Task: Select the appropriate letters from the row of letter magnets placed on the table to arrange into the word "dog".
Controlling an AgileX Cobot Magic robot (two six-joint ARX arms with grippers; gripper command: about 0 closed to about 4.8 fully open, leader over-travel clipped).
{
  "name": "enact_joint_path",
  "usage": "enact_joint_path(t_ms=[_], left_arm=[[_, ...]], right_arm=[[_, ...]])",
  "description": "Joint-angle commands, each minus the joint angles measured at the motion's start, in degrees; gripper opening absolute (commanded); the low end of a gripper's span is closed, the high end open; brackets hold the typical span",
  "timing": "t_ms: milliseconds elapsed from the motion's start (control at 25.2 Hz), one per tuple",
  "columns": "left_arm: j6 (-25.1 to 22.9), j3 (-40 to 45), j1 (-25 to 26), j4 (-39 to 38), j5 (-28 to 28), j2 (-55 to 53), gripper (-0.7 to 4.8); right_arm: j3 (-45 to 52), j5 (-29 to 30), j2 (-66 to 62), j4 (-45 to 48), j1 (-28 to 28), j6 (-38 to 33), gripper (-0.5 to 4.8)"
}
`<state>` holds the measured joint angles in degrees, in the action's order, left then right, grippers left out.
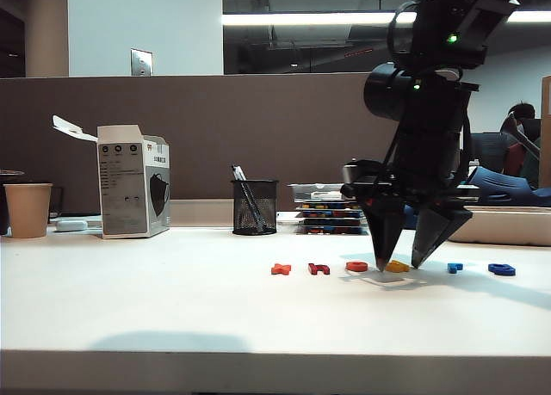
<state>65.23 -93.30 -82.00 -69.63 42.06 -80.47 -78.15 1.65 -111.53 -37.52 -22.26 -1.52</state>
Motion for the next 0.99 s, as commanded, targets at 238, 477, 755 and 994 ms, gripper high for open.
enact_joint_path(t_ms=[238, 477, 755, 994], left_arm=[[-0.1, -0.1, 0.0, 0.3, 0.4, 0.1, -0.05], [-0.1, -0.1, 0.0, 0.3, 0.4, 0.1, -0.05], [-0.1, -0.1, 0.0, 0.3, 0.4, 0.1, -0.05], [-0.1, -0.1, 0.0, 0.3, 0.4, 0.1, -0.05]], right_arm=[[0.4, -0.1, -0.7, -2.2, -2.4, -0.4, 2.41], [0.4, -2.1, -0.7, -2.8, -2.1, -0.4, 2.41], [0.4, -2.1, -0.7, -2.6, -2.0, -0.3, 2.09], [0.4, -2.1, -0.7, -2.6, -2.0, -0.4, 2.03]])
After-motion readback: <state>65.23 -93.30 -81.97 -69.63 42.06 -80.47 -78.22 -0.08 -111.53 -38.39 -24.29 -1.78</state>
